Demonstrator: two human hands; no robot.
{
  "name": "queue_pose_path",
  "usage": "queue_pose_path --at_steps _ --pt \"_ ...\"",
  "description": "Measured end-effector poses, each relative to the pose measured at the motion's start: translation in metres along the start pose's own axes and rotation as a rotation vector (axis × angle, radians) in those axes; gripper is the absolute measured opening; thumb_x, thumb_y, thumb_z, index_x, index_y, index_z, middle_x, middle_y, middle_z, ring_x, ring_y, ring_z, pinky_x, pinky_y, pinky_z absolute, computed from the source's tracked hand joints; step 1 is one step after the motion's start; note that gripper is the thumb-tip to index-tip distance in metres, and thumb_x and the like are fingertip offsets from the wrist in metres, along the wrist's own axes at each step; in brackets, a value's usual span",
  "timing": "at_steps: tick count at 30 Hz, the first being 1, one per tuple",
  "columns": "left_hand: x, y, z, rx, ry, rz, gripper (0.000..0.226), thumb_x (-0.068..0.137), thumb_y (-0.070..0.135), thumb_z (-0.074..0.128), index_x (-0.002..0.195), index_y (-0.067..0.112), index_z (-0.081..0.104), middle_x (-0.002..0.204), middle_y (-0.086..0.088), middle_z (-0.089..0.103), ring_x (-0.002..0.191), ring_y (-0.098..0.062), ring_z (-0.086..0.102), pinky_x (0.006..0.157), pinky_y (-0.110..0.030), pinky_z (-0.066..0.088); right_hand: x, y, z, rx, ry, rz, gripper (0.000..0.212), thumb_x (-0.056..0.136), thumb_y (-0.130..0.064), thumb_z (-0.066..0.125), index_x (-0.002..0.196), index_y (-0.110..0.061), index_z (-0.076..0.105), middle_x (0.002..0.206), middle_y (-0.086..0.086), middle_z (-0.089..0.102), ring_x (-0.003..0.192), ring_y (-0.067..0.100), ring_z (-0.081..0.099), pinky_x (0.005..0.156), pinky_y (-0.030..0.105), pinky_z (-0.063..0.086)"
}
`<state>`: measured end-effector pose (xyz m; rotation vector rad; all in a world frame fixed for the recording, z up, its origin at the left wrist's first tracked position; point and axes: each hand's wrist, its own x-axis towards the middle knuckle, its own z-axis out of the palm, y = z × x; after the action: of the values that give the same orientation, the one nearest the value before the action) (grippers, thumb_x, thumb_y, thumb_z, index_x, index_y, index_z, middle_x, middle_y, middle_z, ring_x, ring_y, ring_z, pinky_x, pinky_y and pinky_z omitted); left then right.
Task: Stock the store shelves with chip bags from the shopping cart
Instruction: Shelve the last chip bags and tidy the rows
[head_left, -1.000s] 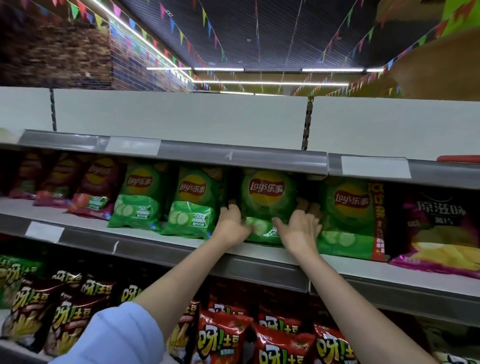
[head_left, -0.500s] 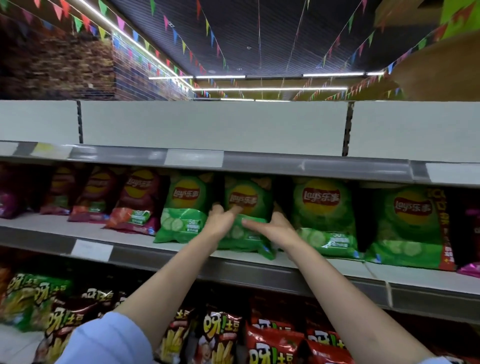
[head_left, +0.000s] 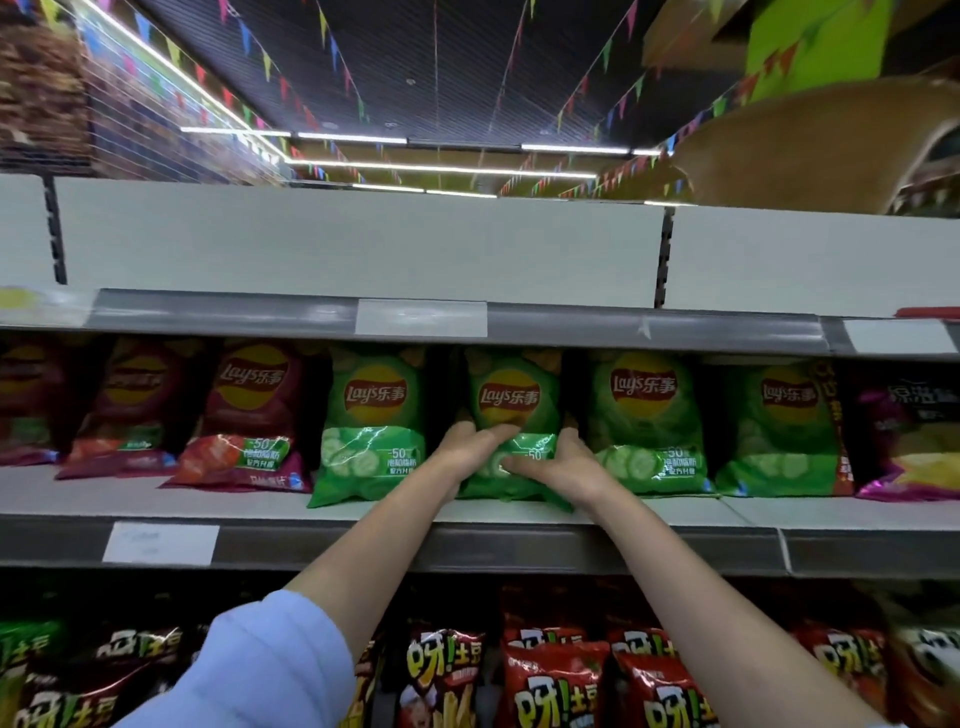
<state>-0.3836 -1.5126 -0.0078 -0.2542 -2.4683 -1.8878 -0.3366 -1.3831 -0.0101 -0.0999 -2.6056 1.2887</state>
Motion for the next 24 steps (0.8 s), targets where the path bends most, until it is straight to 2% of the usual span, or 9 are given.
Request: queue_pose_path --at_steps 3,7,10,13,15,18,22,24 --pt "-0.012 0.003 -0.002 0.107 0.062 0.125 0.057 0.086 0.042 0.067 0.123 0.001 0.051 0.121 -0.014 0.059 0.112 -0.029 0.057 0.096 -0.035 0.047 -0.009 -0.007 0.003 -0.091 0.139 -0.100 0.094 0.081 -0.042 0.074 0.146 0.001 0.020 0.146 0.018 0.031 0.136 0.030 0.032 0.104 0.029 0.031" --pt "-0.036 0.009 -0.013 0.318 0.224 0.315 0.058 0.096 0.039 0.053 0.133 -0.004 0.038 0.130 -0.019 0.044 0.121 -0.032 0.044 0.094 -0.027 0.035 -0.021 -0.024 0.009 -0.179 0.309 -0.254 0.074 0.085 -0.038 0.070 0.136 0.001 0.033 0.135 0.019 0.036 0.130 0.033 0.035 0.105 0.035 0.034" --pt "-0.048 0.011 -0.027 0.304 0.314 0.395 0.045 0.098 0.028 0.051 0.130 -0.002 0.041 0.128 -0.019 0.044 0.120 -0.031 0.044 0.089 -0.024 0.032 -0.030 -0.039 0.020 -0.166 0.335 -0.347 0.068 0.084 -0.033 0.071 0.133 0.001 0.037 0.131 0.019 0.036 0.127 0.033 0.036 0.105 0.039 0.036" --pt "-0.057 0.006 -0.050 0.326 0.435 0.418 0.034 0.097 0.015 0.051 0.124 -0.005 0.044 0.131 -0.022 0.043 0.123 -0.034 0.041 0.099 -0.031 0.033 -0.037 -0.052 0.034 -0.158 0.266 -0.405 0.073 0.087 -0.032 0.068 0.142 -0.001 0.031 0.134 0.017 0.034 0.131 0.032 0.034 0.106 0.036 0.032" --pt "-0.063 -0.001 -0.069 0.371 0.520 0.398 0.043 0.093 0.004 0.052 0.133 -0.004 0.038 0.143 -0.024 0.032 0.135 -0.035 0.030 0.110 -0.035 0.026 -0.039 -0.060 0.045 -0.125 0.197 -0.418 0.070 0.088 -0.030 0.067 0.143 -0.005 0.032 0.137 0.015 0.034 0.131 0.031 0.036 0.103 0.033 0.032" --pt "-0.068 -0.012 -0.097 0.407 0.581 0.312 0.061 0.083 -0.006 0.055 0.139 -0.003 0.031 0.145 -0.020 0.023 0.136 -0.034 0.027 0.111 -0.033 0.024 -0.038 -0.071 0.064 -0.082 0.083 -0.362 0.073 0.088 -0.033 0.068 0.145 -0.008 0.030 0.144 0.015 0.034 0.132 0.031 0.039 0.102 0.034 0.035" --pt "-0.069 -0.025 -0.119 0.399 0.399 -0.006 0.077 0.086 0.010 0.064 0.146 -0.002 0.017 0.148 -0.026 0.025 0.137 -0.039 0.029 0.110 -0.037 0.029 -0.032 -0.079 0.084 -0.080 -0.054 -0.239 0.095 0.086 -0.045 0.068 0.150 -0.001 0.013 0.150 0.020 0.032 0.137 0.033 0.035 0.103 0.032 0.034" --pt "-0.068 -0.030 -0.125 0.454 0.321 -0.032 0.074 0.089 0.014 0.063 0.145 -0.004 0.018 0.145 -0.025 0.037 0.135 -0.036 0.037 0.105 -0.034 0.033 -0.028 -0.083 0.093 -0.069 -0.085 -0.190 0.098 0.084 -0.047 0.069 0.149 0.000 0.012 0.147 0.021 0.038 0.133 0.034 0.040 0.101 0.033 0.037"
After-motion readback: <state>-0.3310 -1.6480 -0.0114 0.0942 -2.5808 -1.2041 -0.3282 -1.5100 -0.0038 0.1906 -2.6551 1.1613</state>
